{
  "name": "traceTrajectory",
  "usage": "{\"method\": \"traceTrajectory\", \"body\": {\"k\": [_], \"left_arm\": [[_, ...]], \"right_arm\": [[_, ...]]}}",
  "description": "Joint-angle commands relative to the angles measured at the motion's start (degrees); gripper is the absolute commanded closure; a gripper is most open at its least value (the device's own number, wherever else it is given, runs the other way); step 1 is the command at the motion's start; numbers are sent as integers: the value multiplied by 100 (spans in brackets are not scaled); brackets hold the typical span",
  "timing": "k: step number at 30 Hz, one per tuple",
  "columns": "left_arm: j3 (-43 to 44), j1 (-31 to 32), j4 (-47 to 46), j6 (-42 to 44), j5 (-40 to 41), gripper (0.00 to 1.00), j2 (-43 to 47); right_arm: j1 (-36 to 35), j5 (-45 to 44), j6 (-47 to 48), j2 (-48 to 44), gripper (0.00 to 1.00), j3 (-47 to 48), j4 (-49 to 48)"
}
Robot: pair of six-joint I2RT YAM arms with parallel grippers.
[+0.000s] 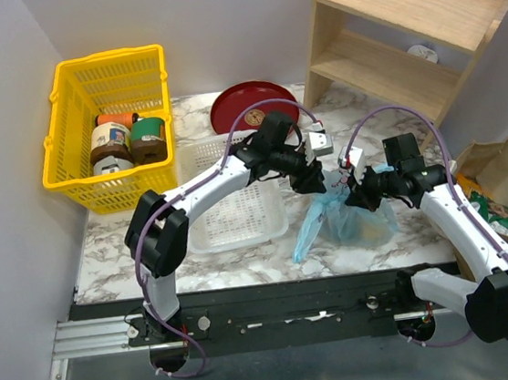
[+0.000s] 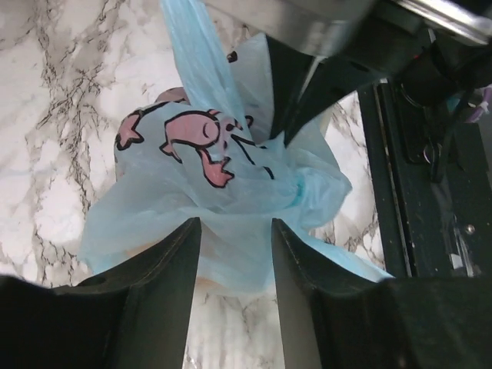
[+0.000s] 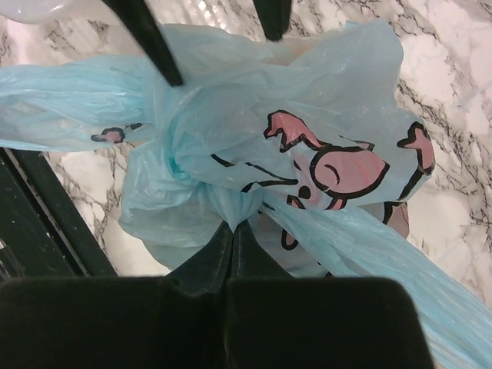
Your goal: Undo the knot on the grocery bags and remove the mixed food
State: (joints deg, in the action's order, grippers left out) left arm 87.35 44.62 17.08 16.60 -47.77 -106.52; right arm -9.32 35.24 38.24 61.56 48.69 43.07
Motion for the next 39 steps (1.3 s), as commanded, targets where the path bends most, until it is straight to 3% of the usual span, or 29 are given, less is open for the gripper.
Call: {"method": "traceTrajectory", "body": {"k": [1,6,10,11,14,15,16,22,29,32,35,36,39], "left_arm": [[309,29,84,18,-31,50,-325],[371,20,532,133,-285,44,-519],[282,20,699,167,-434,48,-528],[335,29,874,290,-548,52,-589],[712,38,1534,511,-883,81,-808],[774,38,1622,537,-979,97,-826],[766,38,1640,607,-963,100,-818],[898,-339,1931,933,-445,100,-450],[485,-1384,2597,1538,-119,100,149],[327,-1447,3037,1916,-92,100,166],[81,-1404,2767,1716,-162,100,263],[72,-1343,2652,1619,-197,91,307],[-286,-1132,1407,873,-163,37,710]], "right_arm": [[-26,185,-176,-48,95,97,-185],[-17,176,-308,-65,94,18,-334],[-17,141,-343,-83,93,-96,-475],[-26,132,-343,-91,93,-114,-501],[-17,141,-361,-118,93,-166,-528],[-26,149,-361,-101,93,-184,-528],[-17,141,-352,-109,93,-201,-528],[53,-333,-133,-275,100,-35,-107],[1097,114,-45,-408,100,615,1060],[1344,115,166,-408,99,704,1422],[1477,61,420,-513,97,590,1581],[1477,253,587,-540,96,572,1617],[1477,474,457,-584,93,519,1398]]}}
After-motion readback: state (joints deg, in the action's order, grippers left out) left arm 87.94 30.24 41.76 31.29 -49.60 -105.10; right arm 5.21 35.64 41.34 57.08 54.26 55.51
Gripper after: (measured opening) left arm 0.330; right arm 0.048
